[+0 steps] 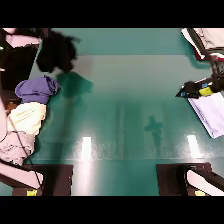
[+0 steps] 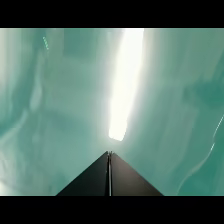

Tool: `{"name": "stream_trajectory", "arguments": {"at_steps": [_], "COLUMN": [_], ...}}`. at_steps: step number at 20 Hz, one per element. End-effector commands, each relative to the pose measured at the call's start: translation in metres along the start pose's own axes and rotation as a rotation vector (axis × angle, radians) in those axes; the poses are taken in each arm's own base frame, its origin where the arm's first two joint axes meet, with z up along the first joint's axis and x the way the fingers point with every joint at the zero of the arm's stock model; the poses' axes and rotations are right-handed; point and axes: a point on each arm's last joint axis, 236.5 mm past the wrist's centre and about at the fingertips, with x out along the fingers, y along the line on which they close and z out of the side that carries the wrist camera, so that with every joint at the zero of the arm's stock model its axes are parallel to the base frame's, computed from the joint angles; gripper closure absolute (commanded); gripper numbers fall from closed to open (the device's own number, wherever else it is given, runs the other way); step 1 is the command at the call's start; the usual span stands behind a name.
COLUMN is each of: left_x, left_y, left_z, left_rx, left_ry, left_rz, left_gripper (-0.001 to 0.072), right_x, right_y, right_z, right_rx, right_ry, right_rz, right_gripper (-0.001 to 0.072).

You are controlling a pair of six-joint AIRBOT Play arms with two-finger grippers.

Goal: Fold the shirts.

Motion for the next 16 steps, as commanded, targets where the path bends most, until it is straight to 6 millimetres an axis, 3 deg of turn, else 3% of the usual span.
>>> {"name": "stream_trajectory", "arguments": {"at_steps": [1,2,4,5,6,9,13,14,15,16], "left_x": [-0.127,-0.166,-0.222,-0.238,-0.241,-0.209,-0.117,-0.091,-0.073,-0.064], "left_y": [-0.117,-0.149,-0.195,-0.211,-0.222,-0.247,-0.256,-0.25,-0.244,-0.236], "left_z": [0.053,0.06,0.062,0.056,0.043,-0.002,-0.077,-0.096,-0.112,-0.123], "left_rx": [0.144,0.178,0.223,0.244,0.263,0.246,0.096,0.041,-0.029,-0.095], "left_ry": [-0.137,-0.181,-0.235,-0.228,-0.19,-0.036,0.197,0.263,0.341,0.404], "left_rz": [-0.356,-0.466,-0.637,-0.696,-0.734,-0.811,-0.805,-0.765,-0.726,-0.701], "left_gripper": [0.0685,0.0685,0.0685,0.0685,0.0685,0.0685,0.0682,0.0539,0.0271,0.0146], "right_x": [-0.04,-0.055,-0.079,-0.091,-0.101,-0.125,-0.135,-0.136,-0.136,-0.135], "right_y": [0.017,0.023,0.035,0.041,0.045,0.058,0.066,0.067,0.067,0.066], "right_z": [0.041,0.053,0.069,0.075,0.079,0.084,0.075,0.072,0.071,0.071], "right_rx": [-0.071,-0.095,-0.133,-0.152,-0.167,-0.205,-0.23,-0.233,-0.234,-0.233], "right_ry": [-0.157,-0.211,-0.286,-0.319,-0.345,-0.388,-0.368,-0.359,-0.355,-0.353], "right_rz": [-0.021,-0.027,-0.037,-0.041,-0.044,-0.05,-0.052,-0.052,-0.052,-0.053], "right_gripper": [0.0688,0.0688,0.0688,0.0688,0.0688,0.0688,0.0688,0.0688,0.0688,0.0688]}}
